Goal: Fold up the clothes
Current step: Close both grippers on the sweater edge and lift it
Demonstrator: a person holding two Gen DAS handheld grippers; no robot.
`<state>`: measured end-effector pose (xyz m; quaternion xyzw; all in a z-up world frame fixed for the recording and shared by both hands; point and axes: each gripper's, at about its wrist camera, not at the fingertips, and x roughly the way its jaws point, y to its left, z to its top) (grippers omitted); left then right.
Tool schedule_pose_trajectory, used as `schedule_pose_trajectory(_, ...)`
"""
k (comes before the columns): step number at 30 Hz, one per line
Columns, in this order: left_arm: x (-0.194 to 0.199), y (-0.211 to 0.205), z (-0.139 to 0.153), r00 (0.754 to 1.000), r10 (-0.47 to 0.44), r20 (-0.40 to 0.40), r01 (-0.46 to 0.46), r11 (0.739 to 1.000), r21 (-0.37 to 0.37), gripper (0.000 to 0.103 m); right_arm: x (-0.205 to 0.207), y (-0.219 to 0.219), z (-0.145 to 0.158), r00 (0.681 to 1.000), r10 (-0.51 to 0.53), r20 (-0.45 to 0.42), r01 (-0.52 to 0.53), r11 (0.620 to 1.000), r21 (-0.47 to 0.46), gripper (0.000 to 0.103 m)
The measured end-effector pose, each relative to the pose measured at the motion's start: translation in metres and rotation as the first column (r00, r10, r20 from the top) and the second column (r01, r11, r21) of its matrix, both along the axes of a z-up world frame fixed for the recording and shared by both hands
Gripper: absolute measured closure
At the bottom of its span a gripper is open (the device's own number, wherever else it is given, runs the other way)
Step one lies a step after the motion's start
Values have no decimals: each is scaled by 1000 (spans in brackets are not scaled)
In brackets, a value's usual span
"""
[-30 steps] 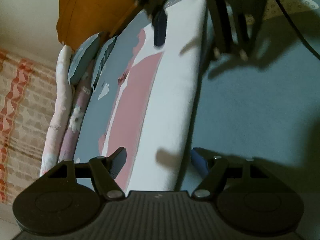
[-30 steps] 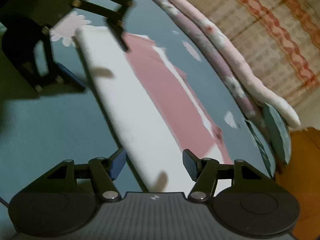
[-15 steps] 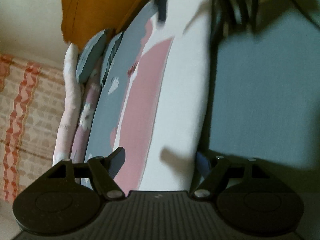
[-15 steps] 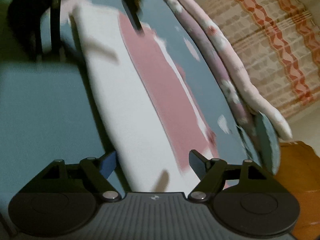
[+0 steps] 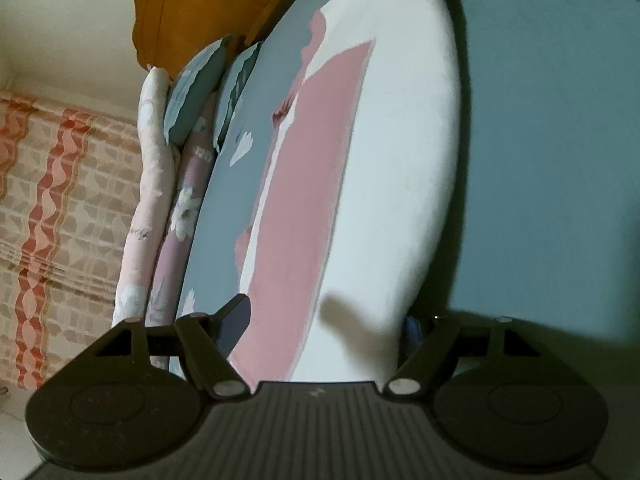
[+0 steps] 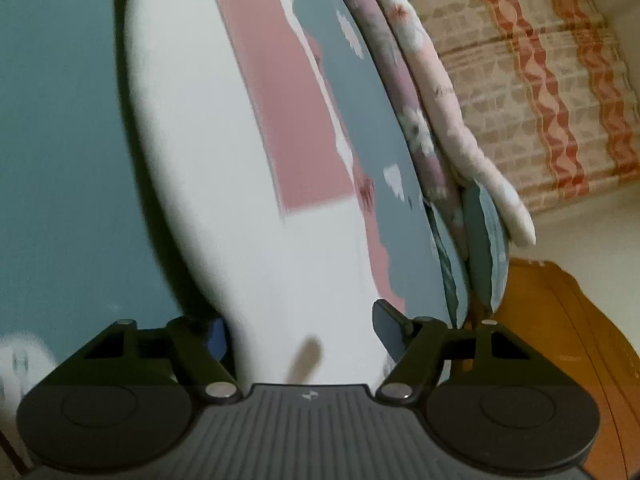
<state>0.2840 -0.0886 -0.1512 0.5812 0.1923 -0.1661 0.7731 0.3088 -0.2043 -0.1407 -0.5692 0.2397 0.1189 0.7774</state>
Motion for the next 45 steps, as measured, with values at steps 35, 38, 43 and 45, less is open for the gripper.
schedule_pose_trajectory(35, -43, 34, 51, 997, 43, -67, -44, 999, -18, 96, -55, -5, 52, 988, -43, -148, 64, 988, 140, 90)
schedule_pose_trajectory(38, -67, 36, 61, 997, 38, -73, -40, 999, -33, 96, -66, -4, 63, 986, -37, -162, 63, 985, 160, 90)
schedule_pose_trajectory(43, -116, 37, 68, 997, 17, -73, -20, 999, -45, 96, -97, -1, 75, 981, -31, -193, 65, 983, 170, 90)
schedule_pose_trajectory(45, -133, 37, 71, 997, 16, -72, -20, 998, -57, 96, -113, 1, 75, 980, -33, -198, 65, 985, 158, 90)
